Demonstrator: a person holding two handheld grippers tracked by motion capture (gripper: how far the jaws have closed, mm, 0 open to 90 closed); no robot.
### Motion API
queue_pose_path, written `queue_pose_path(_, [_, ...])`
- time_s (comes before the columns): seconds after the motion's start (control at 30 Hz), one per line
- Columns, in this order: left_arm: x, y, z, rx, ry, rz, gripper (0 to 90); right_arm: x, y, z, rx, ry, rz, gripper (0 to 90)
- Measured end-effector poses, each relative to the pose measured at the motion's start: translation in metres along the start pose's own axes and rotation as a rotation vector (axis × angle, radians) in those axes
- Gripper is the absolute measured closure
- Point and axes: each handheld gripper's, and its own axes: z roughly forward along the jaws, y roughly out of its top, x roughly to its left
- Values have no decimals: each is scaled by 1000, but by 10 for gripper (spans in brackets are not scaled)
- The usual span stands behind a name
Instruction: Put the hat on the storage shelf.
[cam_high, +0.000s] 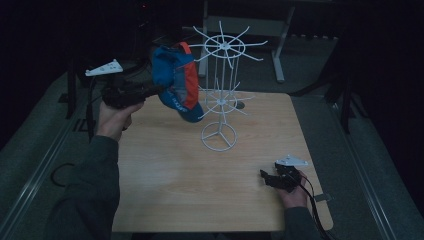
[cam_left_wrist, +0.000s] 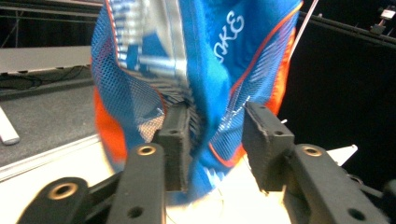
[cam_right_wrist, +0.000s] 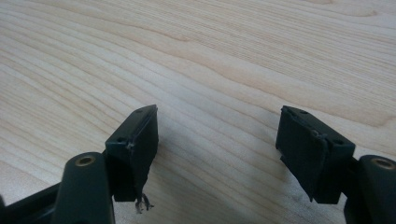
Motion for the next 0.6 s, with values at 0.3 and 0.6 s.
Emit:
queue_pose_path(0.3, [-1,0,-2,0,13,0,552,0,0,0,-1,0,-4,296])
queue_pose_path(0.6, [-3,0,-1,12,17,15,544,0,0,0,-1,1,-3,296])
